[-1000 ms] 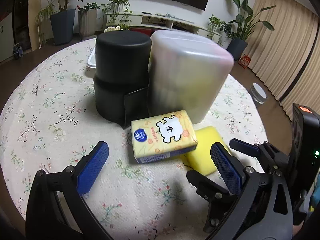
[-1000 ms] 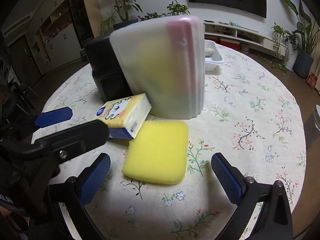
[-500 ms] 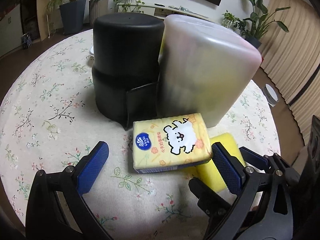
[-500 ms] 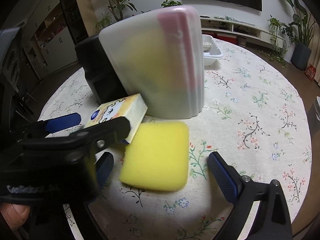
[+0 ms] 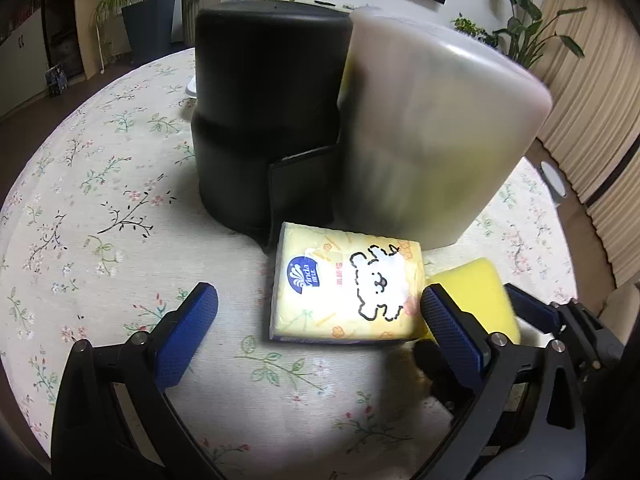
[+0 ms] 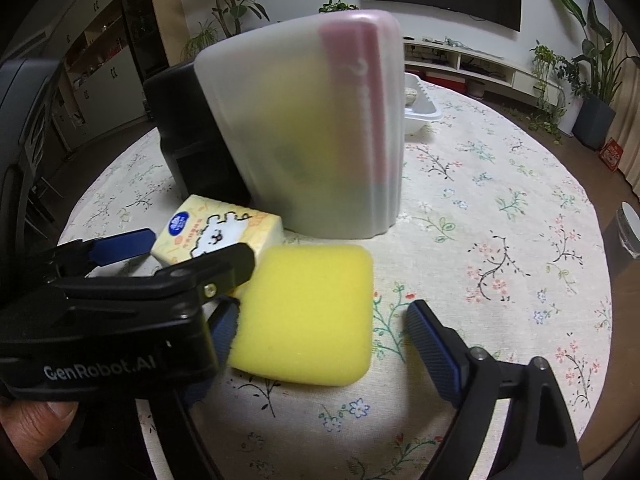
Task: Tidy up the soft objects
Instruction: 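Grasp the yellow tissue pack with left tool while right tool grasps yellow square sponge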
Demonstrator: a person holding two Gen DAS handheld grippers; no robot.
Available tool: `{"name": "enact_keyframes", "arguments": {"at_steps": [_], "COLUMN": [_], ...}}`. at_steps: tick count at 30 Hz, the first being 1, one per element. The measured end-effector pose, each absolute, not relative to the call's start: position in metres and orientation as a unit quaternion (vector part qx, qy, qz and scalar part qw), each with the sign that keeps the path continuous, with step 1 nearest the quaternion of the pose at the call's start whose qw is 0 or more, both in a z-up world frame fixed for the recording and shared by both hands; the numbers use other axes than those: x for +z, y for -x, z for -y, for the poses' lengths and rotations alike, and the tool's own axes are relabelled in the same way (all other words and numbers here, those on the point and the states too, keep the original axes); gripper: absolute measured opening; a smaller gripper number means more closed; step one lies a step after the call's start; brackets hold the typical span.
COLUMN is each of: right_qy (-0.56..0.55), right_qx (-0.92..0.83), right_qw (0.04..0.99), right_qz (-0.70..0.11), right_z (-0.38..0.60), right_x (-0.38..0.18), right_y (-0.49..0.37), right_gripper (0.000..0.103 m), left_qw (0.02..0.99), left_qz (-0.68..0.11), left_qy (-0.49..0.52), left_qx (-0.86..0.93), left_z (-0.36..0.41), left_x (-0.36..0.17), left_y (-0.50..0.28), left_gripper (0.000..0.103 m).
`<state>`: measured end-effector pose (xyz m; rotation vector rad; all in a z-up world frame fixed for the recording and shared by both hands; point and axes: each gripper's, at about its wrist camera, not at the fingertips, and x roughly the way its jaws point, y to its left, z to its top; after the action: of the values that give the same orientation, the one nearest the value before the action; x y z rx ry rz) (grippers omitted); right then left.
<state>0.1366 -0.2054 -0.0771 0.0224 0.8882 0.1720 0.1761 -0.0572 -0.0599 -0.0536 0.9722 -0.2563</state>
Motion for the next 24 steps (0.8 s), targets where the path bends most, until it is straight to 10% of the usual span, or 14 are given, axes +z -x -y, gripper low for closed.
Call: {"name": "enact_keyframes", "arguments": {"at_steps": [24], "right_qy": [0.002], "right_qx": [0.099], "right_qw": [0.898], "right_qz": [-0.43], "right_z": [0.215], "right_x": [-0.073], "right_y": [-0.126], "right_gripper": [0.058], "left_qw": [0.878], "left_qz": [-0.462], "left_qy": [-0.009], "left_qx": [-0.124], "left_z": [0.059], "left_x": [-0.065], "left_y": [-0.18], "left_gripper": [0.1]}}
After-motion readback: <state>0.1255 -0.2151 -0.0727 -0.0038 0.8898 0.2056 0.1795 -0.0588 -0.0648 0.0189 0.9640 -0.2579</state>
